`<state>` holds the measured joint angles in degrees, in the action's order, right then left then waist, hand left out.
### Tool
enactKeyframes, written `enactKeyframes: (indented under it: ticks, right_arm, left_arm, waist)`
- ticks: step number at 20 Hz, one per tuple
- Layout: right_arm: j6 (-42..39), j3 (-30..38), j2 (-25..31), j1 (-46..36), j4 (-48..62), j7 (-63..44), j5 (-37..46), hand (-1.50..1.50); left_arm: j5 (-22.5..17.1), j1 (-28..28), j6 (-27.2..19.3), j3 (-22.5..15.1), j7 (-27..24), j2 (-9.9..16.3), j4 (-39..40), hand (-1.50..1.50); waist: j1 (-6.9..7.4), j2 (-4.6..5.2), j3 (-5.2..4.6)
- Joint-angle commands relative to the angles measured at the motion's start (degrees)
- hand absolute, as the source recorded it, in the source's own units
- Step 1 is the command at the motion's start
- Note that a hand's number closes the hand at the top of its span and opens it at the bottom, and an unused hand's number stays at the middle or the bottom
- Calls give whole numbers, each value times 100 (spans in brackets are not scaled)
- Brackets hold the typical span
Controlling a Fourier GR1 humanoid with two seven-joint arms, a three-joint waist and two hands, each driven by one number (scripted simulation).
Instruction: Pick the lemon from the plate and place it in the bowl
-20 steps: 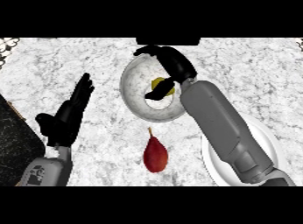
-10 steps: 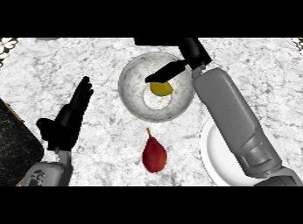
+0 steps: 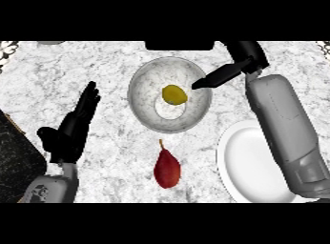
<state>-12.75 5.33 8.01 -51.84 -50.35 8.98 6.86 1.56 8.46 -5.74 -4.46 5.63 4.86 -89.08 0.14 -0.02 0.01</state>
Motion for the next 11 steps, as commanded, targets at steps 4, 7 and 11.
enactKeyframes:
  ticks: [4,7,11]
  right_arm:
    - [-1162,274,588,570,-181,245,-559,-150]
    - [-1396,243,686,842,-524,212,-640,-150]
    - [-1708,261,931,799,-50,680,-523,-150]
  left_arm:
    - [0,-350,110,124,-503,54,98,0]
    - [127,-167,70,-92,88,-43,-244,0]
    - [5,-99,172,66,-38,-51,-81,0]
  waist:
    - [-1,0,-1]
    - [-11,-8,0]
    - [27,9,0]
